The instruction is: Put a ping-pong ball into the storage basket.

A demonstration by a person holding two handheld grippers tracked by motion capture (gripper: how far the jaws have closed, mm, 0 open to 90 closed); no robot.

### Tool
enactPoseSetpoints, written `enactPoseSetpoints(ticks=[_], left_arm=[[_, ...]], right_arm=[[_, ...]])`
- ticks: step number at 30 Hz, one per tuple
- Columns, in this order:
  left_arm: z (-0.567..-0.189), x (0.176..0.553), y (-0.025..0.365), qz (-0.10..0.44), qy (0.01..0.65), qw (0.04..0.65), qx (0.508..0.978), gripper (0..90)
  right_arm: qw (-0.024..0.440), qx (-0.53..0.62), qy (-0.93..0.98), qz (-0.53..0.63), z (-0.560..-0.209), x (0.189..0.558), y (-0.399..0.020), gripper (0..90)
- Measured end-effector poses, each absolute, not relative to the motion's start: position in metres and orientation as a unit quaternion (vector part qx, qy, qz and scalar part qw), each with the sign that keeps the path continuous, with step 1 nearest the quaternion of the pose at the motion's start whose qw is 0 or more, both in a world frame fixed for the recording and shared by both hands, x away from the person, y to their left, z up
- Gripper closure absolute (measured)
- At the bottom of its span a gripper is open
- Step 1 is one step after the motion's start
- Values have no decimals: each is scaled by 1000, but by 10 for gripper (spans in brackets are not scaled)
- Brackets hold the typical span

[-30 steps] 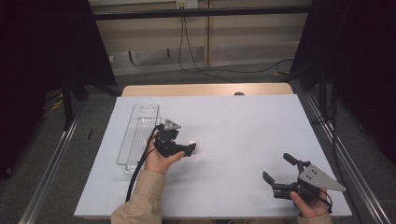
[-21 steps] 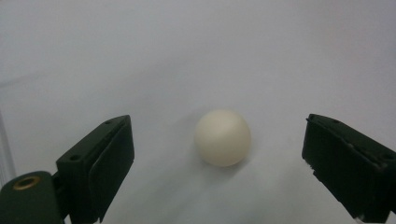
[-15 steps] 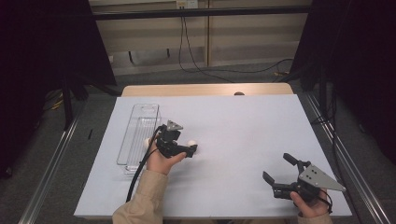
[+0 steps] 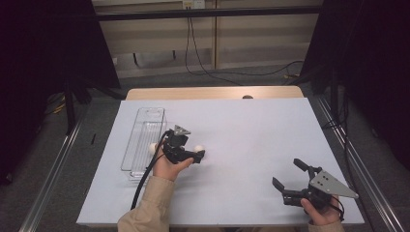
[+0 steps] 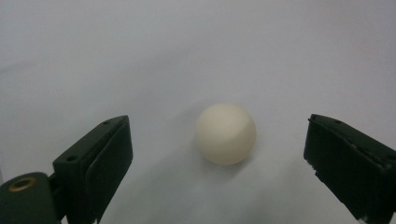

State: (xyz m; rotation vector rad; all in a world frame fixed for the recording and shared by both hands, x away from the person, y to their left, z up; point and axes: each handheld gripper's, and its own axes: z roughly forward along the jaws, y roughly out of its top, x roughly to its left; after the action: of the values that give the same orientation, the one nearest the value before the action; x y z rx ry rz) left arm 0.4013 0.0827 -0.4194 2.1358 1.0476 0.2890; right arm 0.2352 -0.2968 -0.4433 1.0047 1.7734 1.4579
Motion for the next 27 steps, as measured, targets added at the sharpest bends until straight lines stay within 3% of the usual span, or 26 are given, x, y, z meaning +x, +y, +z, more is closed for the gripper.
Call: enactPoseSetpoints(ticks=[27], left_arm=[[-427, 403, 77, 119, 409, 352, 833, 90]], right_arm=[[312, 381, 672, 553, -443, 235, -297, 34]])
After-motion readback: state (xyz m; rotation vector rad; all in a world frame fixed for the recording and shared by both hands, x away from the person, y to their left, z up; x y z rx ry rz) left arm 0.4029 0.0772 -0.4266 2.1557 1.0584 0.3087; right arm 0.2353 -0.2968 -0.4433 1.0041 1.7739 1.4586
